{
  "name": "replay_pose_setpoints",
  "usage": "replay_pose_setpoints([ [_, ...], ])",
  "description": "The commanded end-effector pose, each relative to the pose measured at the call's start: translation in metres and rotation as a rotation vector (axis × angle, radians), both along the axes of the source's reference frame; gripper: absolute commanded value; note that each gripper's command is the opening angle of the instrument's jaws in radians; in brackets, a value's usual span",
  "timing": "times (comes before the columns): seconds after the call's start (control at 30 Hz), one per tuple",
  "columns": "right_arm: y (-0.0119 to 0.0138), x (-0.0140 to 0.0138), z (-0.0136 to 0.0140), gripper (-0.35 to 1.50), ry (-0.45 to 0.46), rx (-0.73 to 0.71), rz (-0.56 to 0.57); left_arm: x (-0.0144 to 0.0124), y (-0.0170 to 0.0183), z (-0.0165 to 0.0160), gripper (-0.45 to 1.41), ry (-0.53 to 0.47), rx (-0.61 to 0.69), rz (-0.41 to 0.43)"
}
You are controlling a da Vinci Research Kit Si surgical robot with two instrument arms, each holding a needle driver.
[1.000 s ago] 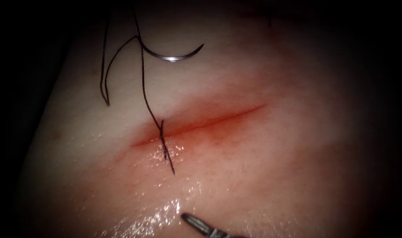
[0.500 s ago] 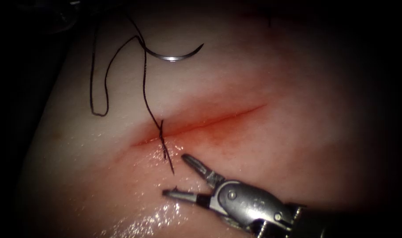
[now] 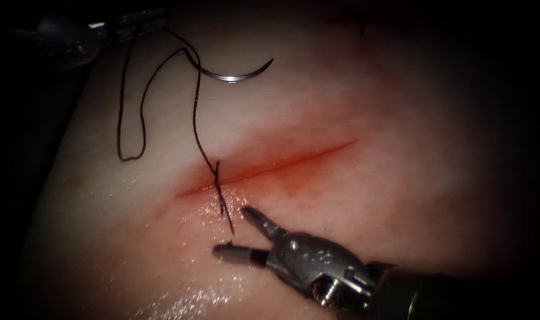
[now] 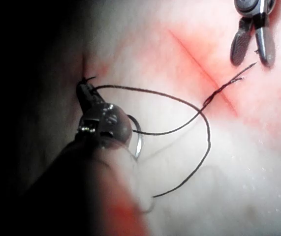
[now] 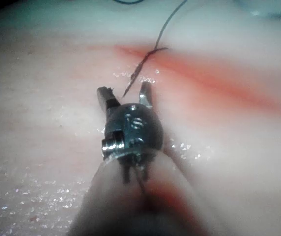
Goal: Wound Closure
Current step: Wrap suture once clockwise around right hand
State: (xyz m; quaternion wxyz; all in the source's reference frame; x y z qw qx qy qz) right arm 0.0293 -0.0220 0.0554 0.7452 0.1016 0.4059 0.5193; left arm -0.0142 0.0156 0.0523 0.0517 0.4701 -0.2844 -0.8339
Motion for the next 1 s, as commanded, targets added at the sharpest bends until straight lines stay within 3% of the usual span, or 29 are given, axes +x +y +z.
replay_pose_setpoints([
  [0.03,0.0001,0.0009,0.0004,0.01,-0.007,0.006,-0.011,-0.0006,0.0005,0.0003,-0.45,-0.003,-0.004,0.000],
  [0.1,0.0002,0.0010,0.0006,-0.20,-0.022,0.018,-0.019,-0.0007,0.0003,0.0001,-0.45,-0.004,-0.004,0.003],
  [0.2,0.0006,0.0012,0.0010,-0.35,-0.033,0.025,-0.020,-0.0010,0.0000,-0.0002,-0.45,-0.004,-0.004,0.004],
  [0.5,0.0009,0.0011,0.0012,-0.35,-0.032,0.035,-0.028,-0.0014,-0.0014,-0.0008,-0.45,-0.006,-0.010,0.015],
  [0.73,-0.0006,-0.0005,-0.0018,-0.35,-0.020,0.047,-0.052,-0.0012,-0.0009,-0.0006,-0.45,-0.014,-0.007,0.019],
  [1.0,-0.0023,-0.0003,-0.0048,-0.35,-0.002,0.055,-0.067,-0.0012,-0.0002,0.0002,-0.45,-0.010,-0.003,0.016],
])
